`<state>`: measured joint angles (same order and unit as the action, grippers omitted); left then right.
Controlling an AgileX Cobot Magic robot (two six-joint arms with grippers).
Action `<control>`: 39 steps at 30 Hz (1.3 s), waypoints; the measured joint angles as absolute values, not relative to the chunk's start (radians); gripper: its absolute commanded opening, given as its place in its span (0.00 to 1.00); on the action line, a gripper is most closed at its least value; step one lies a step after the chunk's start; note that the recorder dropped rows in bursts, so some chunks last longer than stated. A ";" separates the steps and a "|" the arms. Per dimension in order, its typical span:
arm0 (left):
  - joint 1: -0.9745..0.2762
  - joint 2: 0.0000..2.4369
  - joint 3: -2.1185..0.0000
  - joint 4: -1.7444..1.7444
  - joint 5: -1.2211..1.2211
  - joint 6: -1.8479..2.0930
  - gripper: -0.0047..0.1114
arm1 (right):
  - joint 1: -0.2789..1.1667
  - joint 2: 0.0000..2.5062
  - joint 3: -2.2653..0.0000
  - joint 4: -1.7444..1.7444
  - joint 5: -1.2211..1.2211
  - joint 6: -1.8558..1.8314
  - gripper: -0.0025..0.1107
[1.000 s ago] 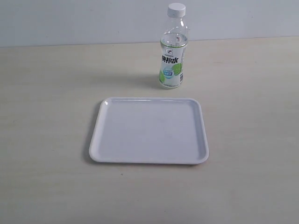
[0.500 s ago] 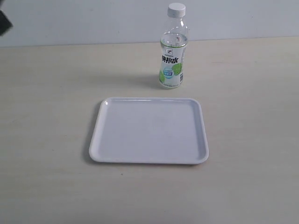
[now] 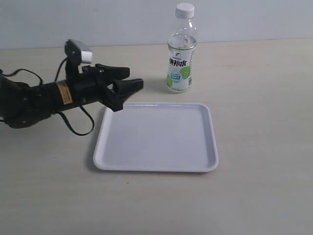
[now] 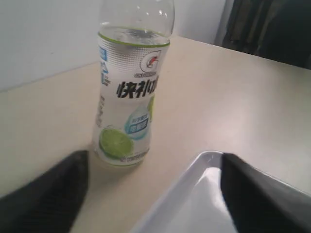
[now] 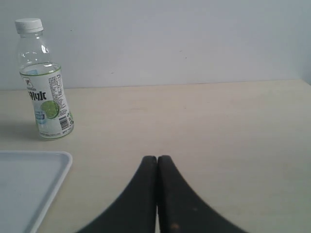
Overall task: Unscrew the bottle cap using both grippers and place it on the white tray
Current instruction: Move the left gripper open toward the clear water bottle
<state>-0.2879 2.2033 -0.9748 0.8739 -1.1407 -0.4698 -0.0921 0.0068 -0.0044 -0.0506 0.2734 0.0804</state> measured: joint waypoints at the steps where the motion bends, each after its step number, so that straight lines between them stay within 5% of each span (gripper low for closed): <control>1: -0.302 2.232 -1.003 0.868 -1.152 -0.470 0.92 | -0.092 0.007 -0.004 -0.051 0.273 0.080 0.02; 39: -0.480 2.590 -1.619 0.736 -0.872 -0.470 0.94 | -0.092 0.007 -0.004 -0.051 0.273 0.080 0.02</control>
<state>-0.4803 2.5896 -1.6187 0.7360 -0.8724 -0.4698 -0.0921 0.0068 -0.0044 -0.0506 0.2734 0.0804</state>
